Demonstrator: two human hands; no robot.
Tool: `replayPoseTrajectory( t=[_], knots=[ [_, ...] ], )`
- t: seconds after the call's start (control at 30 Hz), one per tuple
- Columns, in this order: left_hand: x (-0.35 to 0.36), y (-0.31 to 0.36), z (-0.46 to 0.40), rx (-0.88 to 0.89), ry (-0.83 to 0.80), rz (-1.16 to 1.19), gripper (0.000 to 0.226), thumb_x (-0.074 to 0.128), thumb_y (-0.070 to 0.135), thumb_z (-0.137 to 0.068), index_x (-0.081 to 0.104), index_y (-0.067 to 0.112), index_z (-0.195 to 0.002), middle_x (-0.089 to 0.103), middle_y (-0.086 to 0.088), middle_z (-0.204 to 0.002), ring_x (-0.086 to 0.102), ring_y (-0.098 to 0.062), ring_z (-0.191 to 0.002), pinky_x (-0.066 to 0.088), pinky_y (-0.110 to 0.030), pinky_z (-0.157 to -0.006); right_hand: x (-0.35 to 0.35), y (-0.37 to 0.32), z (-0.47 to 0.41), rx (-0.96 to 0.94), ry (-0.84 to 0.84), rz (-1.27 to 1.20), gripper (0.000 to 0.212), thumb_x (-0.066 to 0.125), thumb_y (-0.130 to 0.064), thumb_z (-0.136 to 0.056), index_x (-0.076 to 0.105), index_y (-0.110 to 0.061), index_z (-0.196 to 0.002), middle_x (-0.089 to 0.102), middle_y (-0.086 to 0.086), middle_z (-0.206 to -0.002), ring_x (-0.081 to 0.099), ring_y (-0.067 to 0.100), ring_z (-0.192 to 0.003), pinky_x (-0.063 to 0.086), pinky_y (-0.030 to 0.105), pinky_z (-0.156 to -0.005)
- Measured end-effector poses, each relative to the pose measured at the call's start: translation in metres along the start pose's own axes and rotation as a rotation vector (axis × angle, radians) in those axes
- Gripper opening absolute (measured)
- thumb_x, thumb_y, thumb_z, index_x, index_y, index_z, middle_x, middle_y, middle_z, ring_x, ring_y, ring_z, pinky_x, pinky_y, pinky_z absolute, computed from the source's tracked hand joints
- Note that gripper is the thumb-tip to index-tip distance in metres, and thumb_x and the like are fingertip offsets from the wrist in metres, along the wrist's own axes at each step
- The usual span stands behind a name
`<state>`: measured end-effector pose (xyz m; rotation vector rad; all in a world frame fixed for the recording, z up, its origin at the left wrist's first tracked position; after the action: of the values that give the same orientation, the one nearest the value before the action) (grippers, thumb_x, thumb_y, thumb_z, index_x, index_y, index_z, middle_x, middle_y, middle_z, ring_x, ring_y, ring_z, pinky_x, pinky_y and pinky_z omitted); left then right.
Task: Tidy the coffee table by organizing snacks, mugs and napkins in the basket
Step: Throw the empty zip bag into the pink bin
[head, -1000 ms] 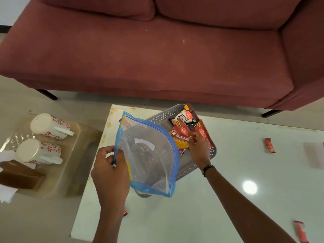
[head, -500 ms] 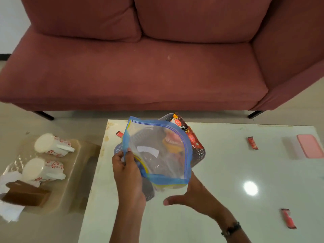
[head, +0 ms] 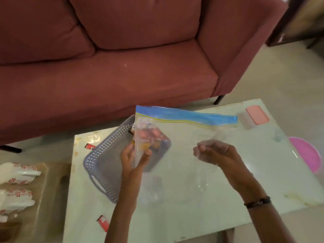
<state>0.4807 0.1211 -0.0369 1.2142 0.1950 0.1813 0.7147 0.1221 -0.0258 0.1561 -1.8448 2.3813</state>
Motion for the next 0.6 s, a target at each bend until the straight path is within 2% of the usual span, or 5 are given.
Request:
replayPoseTrajectory(
  t=[0.1,0.2,0.33,0.5,0.6],
  knots=[
    [0.047,-0.012,0.010,-0.104,-0.307,-0.034,0.033,0.063,0.024,-0.085,0.059,0.019,-0.117,0.074,0.011,-0.098,0.069,-0.011,-0.089,0.050,-0.023,-0.083,-0.058,-0.008,0.008,0.053,0.002,0.034,0.017,0.065,-0.019,-0.079,0.071,-0.010,-0.092,0.075,0.009,-0.089,0.072,0.025,-0.088,0.059,0.027,-0.078],
    [0.113,-0.012,0.023,-0.130,-0.390,-0.037,0.027,0.057,0.017,-0.089,0.058,0.012,-0.115,0.077,-0.001,-0.092,0.072,-0.019,-0.072,0.055,-0.025,-0.067,-0.124,-0.015,0.018,0.125,-0.069,0.058,0.049,0.077,-0.042,-0.071,0.065,-0.021,-0.113,0.071,0.003,-0.113,0.069,0.024,-0.102,0.056,0.034,-0.089],
    [0.222,-0.022,0.039,-0.125,-0.452,-0.034,0.025,0.056,0.016,-0.091,0.057,0.017,-0.115,0.075,-0.002,-0.100,0.073,-0.024,-0.076,0.058,-0.025,-0.068,-0.230,-0.017,0.029,0.192,-0.075,0.107,0.059,0.077,-0.022,-0.072,0.054,-0.031,-0.125,0.068,-0.002,-0.120,0.069,0.025,-0.102,0.055,0.040,-0.089],
    [0.374,-0.058,0.056,-0.264,-0.624,-0.012,0.023,0.051,0.011,-0.092,0.057,0.020,-0.112,0.072,0.002,-0.110,0.072,-0.028,-0.089,0.056,-0.023,-0.067,-0.397,-0.011,0.039,0.206,0.088,0.135,0.040,0.057,-0.002,-0.088,0.058,-0.022,-0.123,0.071,-0.004,-0.114,0.071,0.024,-0.097,0.057,0.025,-0.071],
    [0.460,-0.085,0.066,-0.370,-0.667,0.036,0.027,0.047,-0.002,-0.090,0.060,0.022,-0.093,0.073,0.009,-0.103,0.073,-0.022,-0.084,0.056,-0.022,-0.064,-0.495,-0.012,0.049,0.200,0.134,0.166,0.022,0.063,-0.012,-0.087,0.070,-0.019,-0.107,0.073,-0.008,-0.107,0.070,0.017,-0.098,0.056,0.028,-0.072]
  ],
)
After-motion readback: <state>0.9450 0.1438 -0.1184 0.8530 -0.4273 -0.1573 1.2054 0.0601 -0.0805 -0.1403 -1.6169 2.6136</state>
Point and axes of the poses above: each hand's wrist, its own z-axis away from the middle knuckle, its own x-axis out of the palm, y = z × x, the point moved 1 cm from there along -z, towards the middle knuckle
